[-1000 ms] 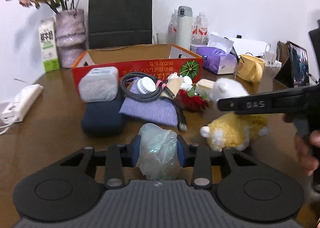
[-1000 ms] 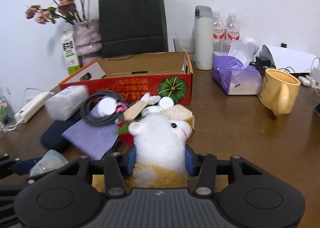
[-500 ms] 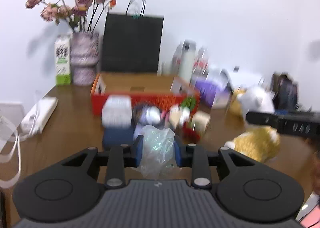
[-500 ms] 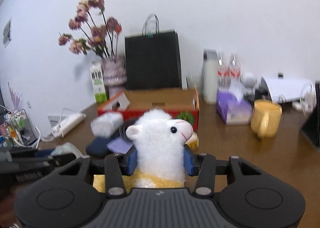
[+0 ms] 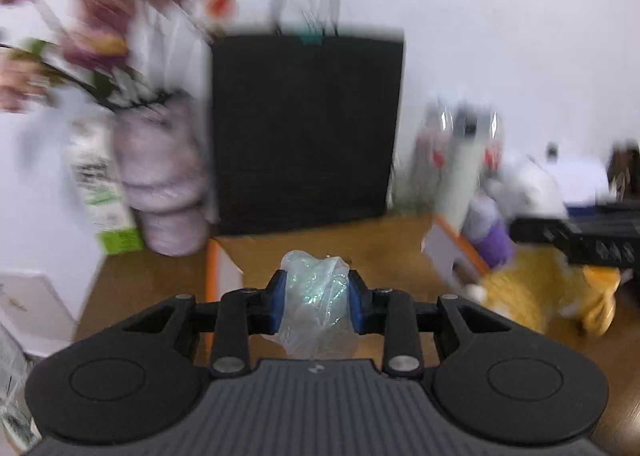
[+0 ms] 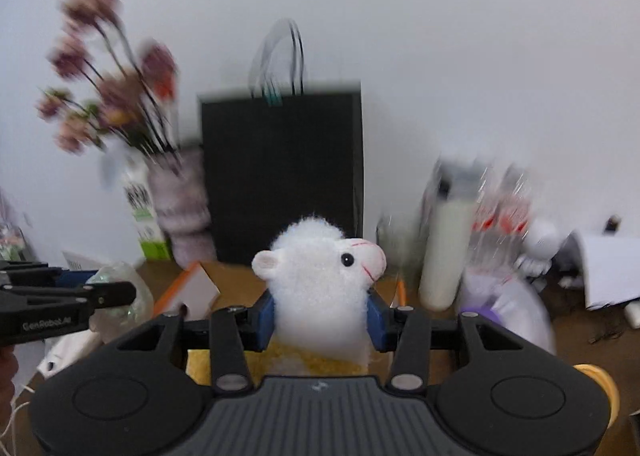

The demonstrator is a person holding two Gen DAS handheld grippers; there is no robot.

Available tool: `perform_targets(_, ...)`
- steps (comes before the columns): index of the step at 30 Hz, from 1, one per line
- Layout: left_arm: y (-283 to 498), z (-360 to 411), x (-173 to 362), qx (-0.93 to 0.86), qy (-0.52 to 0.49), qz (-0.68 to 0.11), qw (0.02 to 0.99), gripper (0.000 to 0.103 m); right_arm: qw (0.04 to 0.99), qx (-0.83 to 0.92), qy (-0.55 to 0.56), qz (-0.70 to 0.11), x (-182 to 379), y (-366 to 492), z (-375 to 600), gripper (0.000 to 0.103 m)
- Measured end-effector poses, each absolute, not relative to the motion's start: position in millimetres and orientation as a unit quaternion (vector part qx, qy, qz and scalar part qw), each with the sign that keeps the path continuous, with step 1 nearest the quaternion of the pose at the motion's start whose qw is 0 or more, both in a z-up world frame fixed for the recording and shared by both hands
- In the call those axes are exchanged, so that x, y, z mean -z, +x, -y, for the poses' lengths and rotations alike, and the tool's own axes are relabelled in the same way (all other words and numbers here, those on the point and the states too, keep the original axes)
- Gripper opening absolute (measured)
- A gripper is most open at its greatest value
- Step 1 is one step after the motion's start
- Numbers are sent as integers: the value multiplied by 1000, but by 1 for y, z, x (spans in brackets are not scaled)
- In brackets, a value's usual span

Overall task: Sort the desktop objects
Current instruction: 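Carry the sheep and bag into the cardboard box and open both tools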

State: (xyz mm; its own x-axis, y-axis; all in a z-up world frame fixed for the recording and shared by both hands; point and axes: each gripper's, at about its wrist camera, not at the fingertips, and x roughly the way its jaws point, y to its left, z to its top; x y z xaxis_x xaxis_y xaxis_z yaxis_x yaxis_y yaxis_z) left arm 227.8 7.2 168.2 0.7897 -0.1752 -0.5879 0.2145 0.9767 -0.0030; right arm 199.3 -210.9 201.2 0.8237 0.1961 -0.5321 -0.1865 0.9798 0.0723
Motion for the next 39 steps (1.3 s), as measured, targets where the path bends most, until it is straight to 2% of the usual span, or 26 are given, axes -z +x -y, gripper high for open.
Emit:
perform_targets(5,281,-5,-103,74,62,-389,916,31,931,-47,-25,-360,-143,277,190,44)
perform_targets(8,281,-9,-87,57,83,-413,905,32,909,-39,-32,-413,-109,299,185,44)
perform_targets(11,277,-11,-78,67,99,-452,884,33,890,-12,-85,-449,-82,300,174,45)
perform_targets(17,282,-31,-65,72,87,-501,858,35,860,-7,-113,-497,-71,307,180,47)
perform_targets(19,275,-31,-70,71,81,-507,855,42,859,-22,-93,-503,-73,309,185,49)
perform_targets(20,271,-31,-74,72,81,-503,858,55,857,-27,-86,-507,-75,308,187,51)
perform_targets(21,266,-31,-80,74,78,-498,860,63,856,-26,-82,-509,-79,305,188,55)
perform_targets(23,259,-30,-95,74,79,-491,864,69,864,-21,-87,-496,-95,293,184,65)
perform_targets(24,253,-30,-104,68,81,-484,869,79,868,-21,-91,-488,-104,286,182,73)
perform_targets(26,244,-28,-121,54,84,-466,879,96,877,-22,-105,-468,-125,270,178,81)
perform_targets(31,209,-32,-145,43,64,-446,892,98,899,-40,-117,-421,-167,227,174,88)
perform_targets(33,173,-30,-151,18,70,-402,913,98,911,-55,-109,-394,-172,204,181,89)
perform_targets(35,128,-26,-149,4,71,-345,936,103,927,-83,-77,-357,-168,171,191,91)
perform_targets(39,37,-23,-122,26,14,-282,959,103,942,-123,-7,-313,-140,93,205,91)
